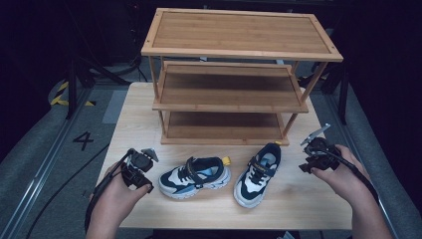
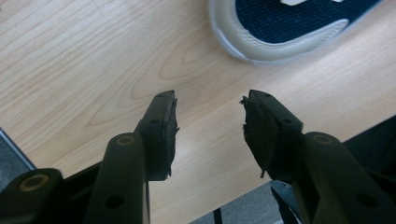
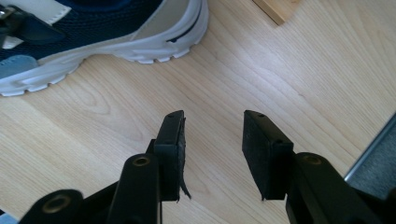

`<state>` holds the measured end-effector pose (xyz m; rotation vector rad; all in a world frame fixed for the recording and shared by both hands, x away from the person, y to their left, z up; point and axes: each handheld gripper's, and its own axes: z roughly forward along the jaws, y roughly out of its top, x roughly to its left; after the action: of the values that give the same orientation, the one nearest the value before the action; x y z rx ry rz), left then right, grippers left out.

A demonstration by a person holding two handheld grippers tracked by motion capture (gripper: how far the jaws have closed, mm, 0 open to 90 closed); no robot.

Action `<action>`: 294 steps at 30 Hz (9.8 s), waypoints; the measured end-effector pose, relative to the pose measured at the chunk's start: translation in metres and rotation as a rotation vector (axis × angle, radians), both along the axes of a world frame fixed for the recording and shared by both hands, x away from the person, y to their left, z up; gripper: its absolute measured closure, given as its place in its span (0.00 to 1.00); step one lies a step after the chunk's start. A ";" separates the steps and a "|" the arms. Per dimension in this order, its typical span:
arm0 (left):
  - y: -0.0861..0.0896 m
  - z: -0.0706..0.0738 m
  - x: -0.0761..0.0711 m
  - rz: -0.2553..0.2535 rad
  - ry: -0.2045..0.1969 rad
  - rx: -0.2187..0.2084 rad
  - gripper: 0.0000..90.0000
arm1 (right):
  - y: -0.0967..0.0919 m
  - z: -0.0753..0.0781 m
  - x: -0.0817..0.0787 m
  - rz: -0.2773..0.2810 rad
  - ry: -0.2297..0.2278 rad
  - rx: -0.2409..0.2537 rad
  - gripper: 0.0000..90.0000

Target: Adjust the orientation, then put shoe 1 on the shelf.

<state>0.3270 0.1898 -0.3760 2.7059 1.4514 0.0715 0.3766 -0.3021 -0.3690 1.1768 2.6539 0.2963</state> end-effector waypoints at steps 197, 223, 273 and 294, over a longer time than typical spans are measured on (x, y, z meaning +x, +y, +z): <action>-0.099 0.001 -0.002 -0.353 0.004 -0.245 0.80 | -0.002 -0.012 -0.019 0.119 0.054 0.088 0.60; -0.121 0.080 -0.011 -0.455 -0.089 -0.226 0.80 | -0.018 -0.017 -0.033 0.066 0.069 0.093 0.61; -0.153 0.197 0.035 -0.605 -0.156 -0.245 0.80 | -0.027 -0.022 -0.044 0.041 0.096 0.090 0.61; -0.177 0.185 0.108 -0.555 -0.204 -0.256 0.79 | -0.029 -0.021 -0.048 0.040 0.087 0.083 0.60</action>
<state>0.4345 0.0124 -0.1907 2.6790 0.5802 0.1157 0.3291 -0.3313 -0.3896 1.1886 2.7673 0.3734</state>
